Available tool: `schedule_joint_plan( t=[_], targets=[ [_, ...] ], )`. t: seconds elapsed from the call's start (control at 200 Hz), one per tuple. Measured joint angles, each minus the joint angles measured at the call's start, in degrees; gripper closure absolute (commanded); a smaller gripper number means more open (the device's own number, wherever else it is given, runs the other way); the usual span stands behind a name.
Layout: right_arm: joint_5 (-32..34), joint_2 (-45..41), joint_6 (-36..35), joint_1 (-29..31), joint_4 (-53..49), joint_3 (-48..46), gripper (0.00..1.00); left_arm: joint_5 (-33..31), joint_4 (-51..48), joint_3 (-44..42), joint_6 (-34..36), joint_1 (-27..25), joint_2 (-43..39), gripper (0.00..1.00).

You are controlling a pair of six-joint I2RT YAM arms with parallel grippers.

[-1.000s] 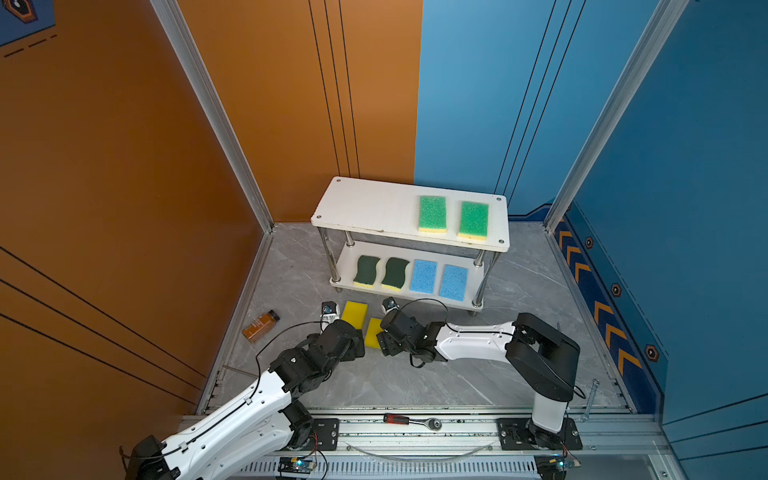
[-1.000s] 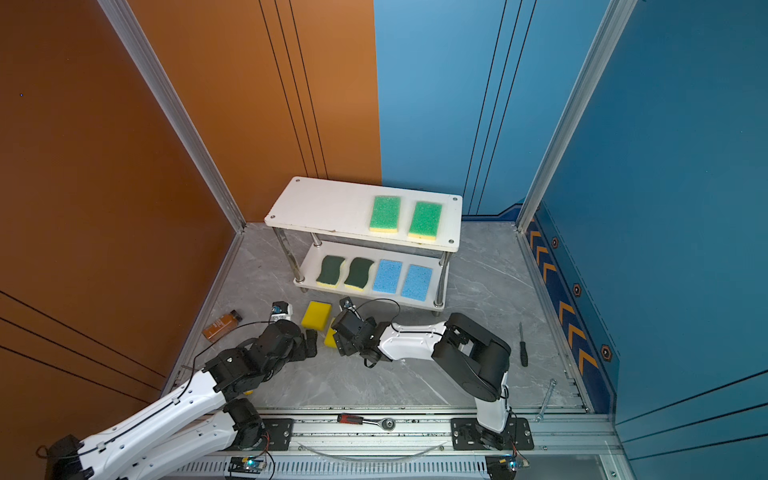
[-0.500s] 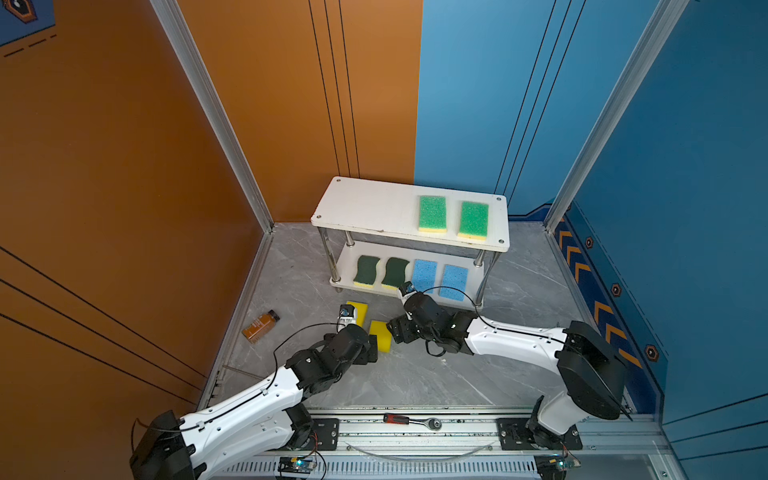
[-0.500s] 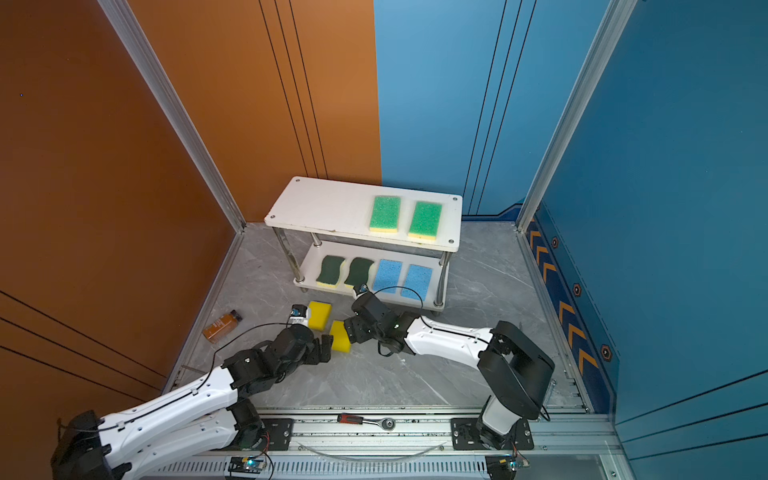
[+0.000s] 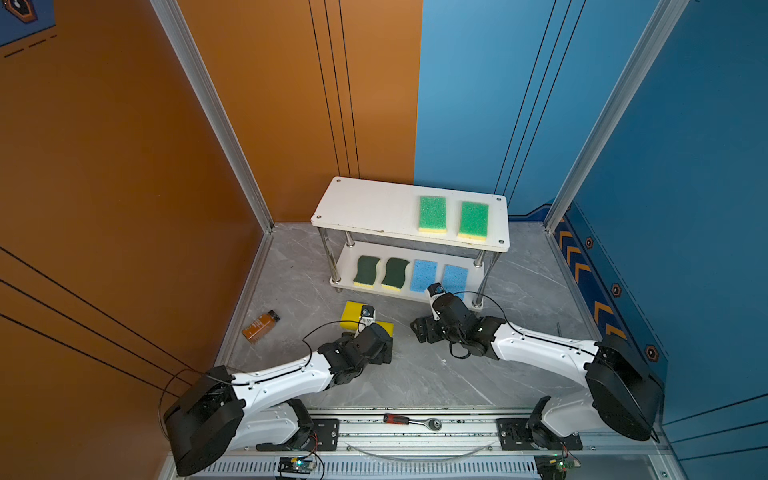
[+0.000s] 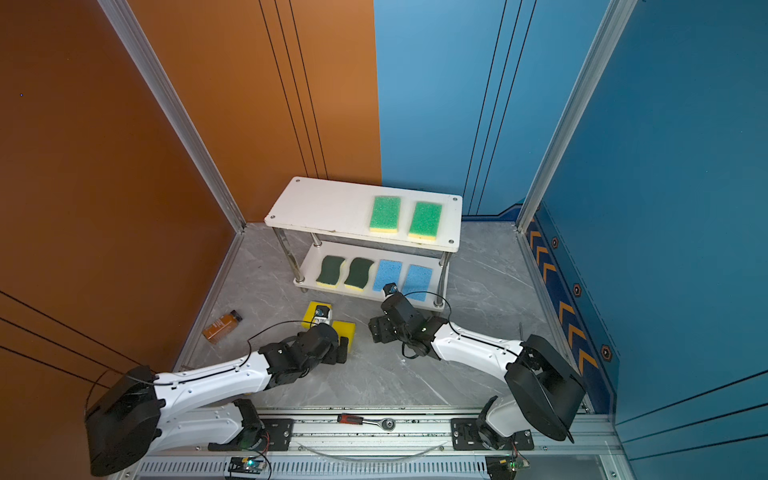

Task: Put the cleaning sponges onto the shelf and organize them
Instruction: 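Lower the left gripper over the nearer yellow sponge while the right gripper draws back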

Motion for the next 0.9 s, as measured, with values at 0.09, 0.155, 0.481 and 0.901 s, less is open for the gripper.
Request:
schedule_joint_plan(
  t=[0.09,0.155,0.481,0.901],
  targets=[
    [-0.2,0.0,0.4,0.0,0.0,-0.4,0.14,0.1,1.0,0.9,0.2,0.0,2.1,0.02],
    [-0.4,-0.2,0.4,0.0,0.3,-0.7,0.14,0.1,1.2,1.6,0.5,-0.1,3.3,0.02],
    [-1.2,-1.2,0.9,-1.1,2.3,-1.9,0.14,0.0,1.6,2.7,0.5,-0.9,6.3,0.01],
    [-2.0,-1.2,1.5,-1.8,2.8,-2.1,0.14,0.0,1.6,4.3,-2.2,-3.1,11.4,0.06]
  ],
)
